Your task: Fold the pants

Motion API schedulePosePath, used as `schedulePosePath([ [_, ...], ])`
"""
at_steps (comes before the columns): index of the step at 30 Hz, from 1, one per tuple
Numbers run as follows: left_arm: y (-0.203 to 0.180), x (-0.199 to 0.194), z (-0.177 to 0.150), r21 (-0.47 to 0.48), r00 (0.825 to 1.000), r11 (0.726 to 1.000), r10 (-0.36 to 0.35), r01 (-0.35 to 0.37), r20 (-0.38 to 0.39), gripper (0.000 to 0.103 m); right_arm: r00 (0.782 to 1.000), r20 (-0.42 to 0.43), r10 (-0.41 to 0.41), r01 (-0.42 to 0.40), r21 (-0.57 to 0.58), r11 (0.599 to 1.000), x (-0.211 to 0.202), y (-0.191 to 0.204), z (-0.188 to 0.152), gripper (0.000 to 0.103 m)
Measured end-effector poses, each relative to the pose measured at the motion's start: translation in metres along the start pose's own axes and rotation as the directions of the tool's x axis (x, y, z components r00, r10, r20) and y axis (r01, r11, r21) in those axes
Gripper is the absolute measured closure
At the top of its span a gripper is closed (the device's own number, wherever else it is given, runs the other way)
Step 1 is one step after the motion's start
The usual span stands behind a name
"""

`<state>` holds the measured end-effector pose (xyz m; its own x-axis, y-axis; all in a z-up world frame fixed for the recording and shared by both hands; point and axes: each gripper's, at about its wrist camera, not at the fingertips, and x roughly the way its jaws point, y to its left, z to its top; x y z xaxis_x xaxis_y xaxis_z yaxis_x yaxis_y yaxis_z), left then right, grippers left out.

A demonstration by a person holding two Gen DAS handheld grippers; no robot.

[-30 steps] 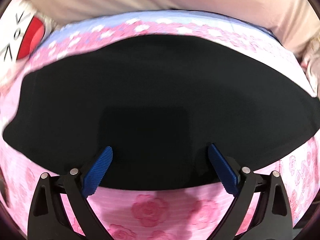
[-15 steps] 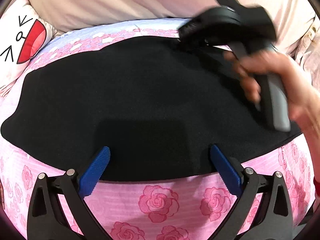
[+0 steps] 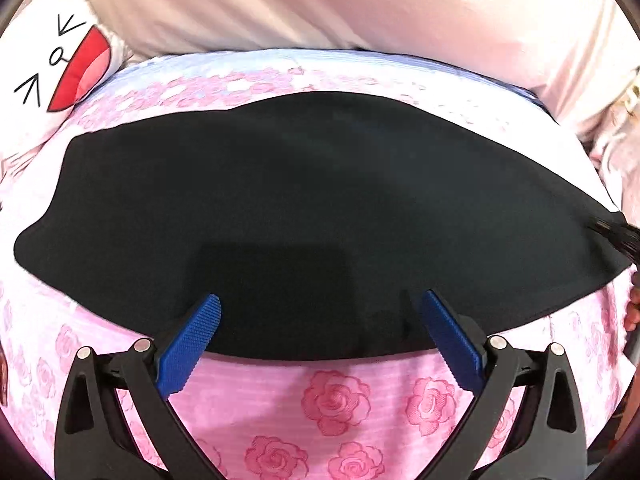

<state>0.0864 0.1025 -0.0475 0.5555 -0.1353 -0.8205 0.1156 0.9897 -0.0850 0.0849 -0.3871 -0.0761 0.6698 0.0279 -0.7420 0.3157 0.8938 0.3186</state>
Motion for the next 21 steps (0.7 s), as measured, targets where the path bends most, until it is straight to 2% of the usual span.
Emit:
schedulePosePath([
  [1, -0.001, -0.002, 0.001, -0.007, 1.0, 1.0, 0.006, -0.006, 0.002, 0.005, 0.993, 0.065, -0.101, 0.097, 0.054, 0.994, -0.023, -0.035, 0.0, 0.084],
  [2, -0.005, -0.004, 0.002, -0.004, 1.0, 1.0, 0.016, -0.016, 0.006, 0.005, 0.977, 0.131, -0.169, 0.153, 0.123, 0.981, -0.05, -0.075, -0.001, 0.08],
  [3, -0.008, -0.004, 0.003, 0.002, 1.0, 1.0, 0.027, -0.027, 0.009, 0.005, 0.966, 0.158, -0.205, 0.173, 0.196, 0.965, -0.069, -0.11, -0.005, 0.063],
  [4, -0.015, -0.006, 0.005, 0.016, 0.998, 0.999, 0.051, -0.052, 0.021, 0.005, 0.956, 0.169, -0.241, 0.188, 0.279, 0.942, -0.088, -0.147, -0.01, 0.057],
  [7, -0.041, -0.005, 0.015, 0.061, 0.995, 0.994, 0.09, -0.093, 0.047, 0.005, 0.943, 0.166, -0.289, 0.222, 0.332, 0.917, -0.107, -0.193, -0.018, 0.057],
  [9, -0.061, -0.004, 0.022, 0.082, 0.995, 0.993, 0.083, -0.086, 0.047, 0.005, 0.951, 0.159, -0.266, 0.204, 0.324, 0.924, -0.108, -0.211, -0.018, 0.057],
  [11, -0.08, -0.002, 0.028, 0.097, 0.997, 0.993, 0.065, -0.069, 0.038, 0.005, 0.968, 0.14, -0.209, 0.154, 0.326, 0.933, -0.101, -0.224, -0.017, 0.057],
  [13, -0.095, 0.002, 0.032, 0.111, 0.998, 0.992, 0.054, -0.057, 0.025, 0.005, 0.974, 0.107, -0.201, 0.157, 0.323, 0.933, -0.091, -0.223, -0.016, 0.056],
  [14, -0.104, 0.002, 0.032, 0.122, 0.998, 0.991, 0.06, -0.063, 0.027, 0.005, 0.974, 0.112, -0.197, 0.153, 0.317, 0.936, -0.085, -0.224, -0.014, 0.052],
  [16, -0.116, 0.004, 0.033, 0.144, 0.995, 0.985, 0.086, -0.091, 0.042, 0.005, 0.975, 0.131, -0.182, 0.134, 0.307, 0.942, -0.082, -0.218, -0.014, 0.037],
  [19, -0.133, 0.008, 0.037, 0.172, 0.982, 0.969, 0.166, -0.179, 0.089, 0.005, 0.971, 0.131, -0.201, 0.155, 0.294, 0.943, -0.079, -0.204, -0.007, 0.035],
  [21, -0.143, 0.009, 0.04, 0.186, 0.968, 0.953, 0.217, -0.238, 0.128, 0.005, 0.964, 0.114, -0.238, 0.201, 0.269, 0.942, -0.073, -0.198, -0.002, 0.04],
])
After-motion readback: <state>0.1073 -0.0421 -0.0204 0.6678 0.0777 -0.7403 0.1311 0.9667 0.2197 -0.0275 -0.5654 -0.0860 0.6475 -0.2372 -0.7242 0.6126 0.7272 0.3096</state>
